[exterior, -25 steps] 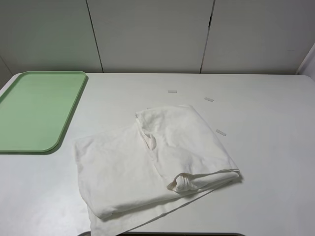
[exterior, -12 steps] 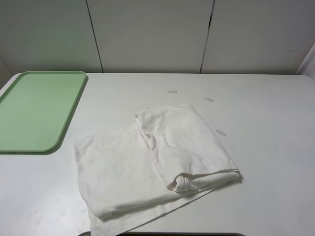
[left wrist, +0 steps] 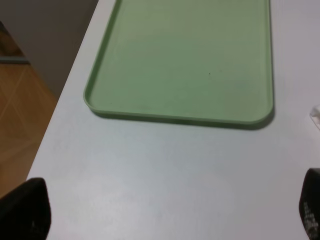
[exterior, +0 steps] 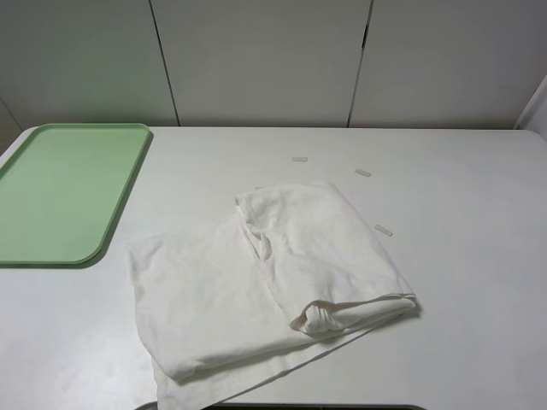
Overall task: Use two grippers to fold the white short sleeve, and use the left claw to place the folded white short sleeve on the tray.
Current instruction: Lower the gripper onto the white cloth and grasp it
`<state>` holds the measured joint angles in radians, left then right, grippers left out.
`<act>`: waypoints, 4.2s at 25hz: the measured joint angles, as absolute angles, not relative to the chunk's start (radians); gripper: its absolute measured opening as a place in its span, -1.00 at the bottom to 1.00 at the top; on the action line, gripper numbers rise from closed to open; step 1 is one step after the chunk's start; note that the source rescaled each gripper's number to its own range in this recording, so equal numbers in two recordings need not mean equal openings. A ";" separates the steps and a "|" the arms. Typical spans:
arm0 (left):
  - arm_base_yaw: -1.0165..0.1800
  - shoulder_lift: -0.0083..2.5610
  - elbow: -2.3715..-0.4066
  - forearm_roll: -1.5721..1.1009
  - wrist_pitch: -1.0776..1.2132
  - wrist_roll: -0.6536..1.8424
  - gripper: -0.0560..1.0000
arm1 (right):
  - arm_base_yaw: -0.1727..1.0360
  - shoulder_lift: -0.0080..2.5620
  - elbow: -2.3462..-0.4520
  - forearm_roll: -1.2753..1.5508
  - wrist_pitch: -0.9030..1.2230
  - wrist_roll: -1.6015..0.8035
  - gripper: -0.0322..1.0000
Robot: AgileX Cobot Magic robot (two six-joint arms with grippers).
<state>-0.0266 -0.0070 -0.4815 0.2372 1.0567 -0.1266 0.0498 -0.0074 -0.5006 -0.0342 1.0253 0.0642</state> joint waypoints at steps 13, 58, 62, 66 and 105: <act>-0.027 -0.007 -0.482 0.237 1.057 -0.127 1.00 | 0.050 -0.007 -0.501 -0.034 1.025 0.064 1.00; -0.043 0.230 -0.494 -0.281 0.913 -0.024 0.97 | 0.050 -0.007 -0.501 -0.033 1.024 0.064 1.00; -0.043 0.389 -0.463 -0.517 0.804 0.151 0.96 | 0.050 -0.007 -0.501 -0.033 1.024 0.064 1.00; -0.043 0.683 -0.353 -0.933 0.654 0.527 0.95 | 0.050 -0.007 -0.501 -0.033 1.024 0.064 1.00; -0.043 1.596 -0.144 -1.732 0.434 1.524 0.84 | 0.050 -0.007 -0.501 -0.032 1.024 0.064 1.00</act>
